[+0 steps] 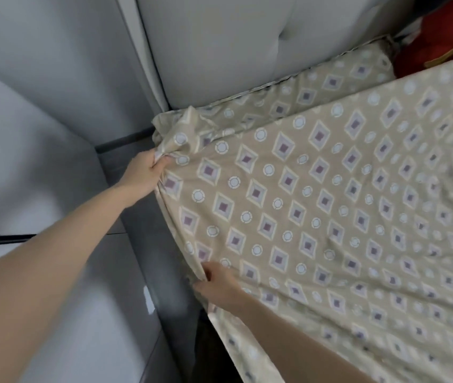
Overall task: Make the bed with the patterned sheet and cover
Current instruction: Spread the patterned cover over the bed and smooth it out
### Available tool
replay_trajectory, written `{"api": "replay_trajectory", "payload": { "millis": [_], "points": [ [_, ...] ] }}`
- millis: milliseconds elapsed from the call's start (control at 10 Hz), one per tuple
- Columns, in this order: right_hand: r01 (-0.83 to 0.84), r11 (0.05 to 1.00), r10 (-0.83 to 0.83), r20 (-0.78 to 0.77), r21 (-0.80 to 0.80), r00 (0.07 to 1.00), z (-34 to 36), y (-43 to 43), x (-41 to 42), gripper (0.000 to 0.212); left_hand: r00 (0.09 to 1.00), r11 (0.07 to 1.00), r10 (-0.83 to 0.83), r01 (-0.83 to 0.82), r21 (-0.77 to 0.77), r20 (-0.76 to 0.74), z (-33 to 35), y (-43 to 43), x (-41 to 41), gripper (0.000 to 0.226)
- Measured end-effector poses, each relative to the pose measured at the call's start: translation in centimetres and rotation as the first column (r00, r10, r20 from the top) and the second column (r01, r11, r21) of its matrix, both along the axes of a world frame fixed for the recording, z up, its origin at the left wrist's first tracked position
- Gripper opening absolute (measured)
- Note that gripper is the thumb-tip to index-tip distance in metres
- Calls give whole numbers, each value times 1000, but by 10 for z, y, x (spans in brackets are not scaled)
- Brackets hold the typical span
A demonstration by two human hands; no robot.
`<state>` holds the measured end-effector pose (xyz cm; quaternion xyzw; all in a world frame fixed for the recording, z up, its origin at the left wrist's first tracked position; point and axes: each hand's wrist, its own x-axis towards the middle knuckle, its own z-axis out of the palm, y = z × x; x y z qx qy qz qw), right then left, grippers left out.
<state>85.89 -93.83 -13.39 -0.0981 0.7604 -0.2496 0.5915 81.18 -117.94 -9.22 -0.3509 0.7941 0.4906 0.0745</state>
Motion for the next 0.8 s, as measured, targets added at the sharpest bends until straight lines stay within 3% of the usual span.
{"api": "replay_trajectory", "payload": {
  "millis": [200, 300, 400, 500, 600, 700, 800],
  "points": [
    [-61, 998, 59, 107, 20, 993, -55, -9, 10, 22, 994, 994, 30, -18, -112, 105, -62, -3, 18, 22],
    [-70, 995, 61, 117, 71, 991, -78, -11, 2, 13, 980, 986, 114, -91, -138, 165, -85, 2, 7, 21],
    [-154, 984, 134, 207, 87, 969, -85, -16, -8, 37, 931, 973, 227, -201, -116, 286, -103, 5, -7, 26],
    [-236, 969, 217, 202, 75, 955, -87, -15, -11, 57, 928, 979, 191, -205, 11, 321, -97, 12, -26, 66],
    [-152, 987, 135, 224, 60, 965, -79, -14, -10, 51, 987, 998, 44, -37, -44, 157, -75, 21, -54, 106],
    [36, 995, -61, 293, 92, 954, -73, 6, -11, 38, 989, 977, -118, 133, -168, 93, -61, 31, -75, 110],
    [61, 989, -96, 268, 134, 959, -62, 29, -22, 29, 996, 988, -37, 48, -146, 75, -54, 36, -90, 85]
  ]
}}
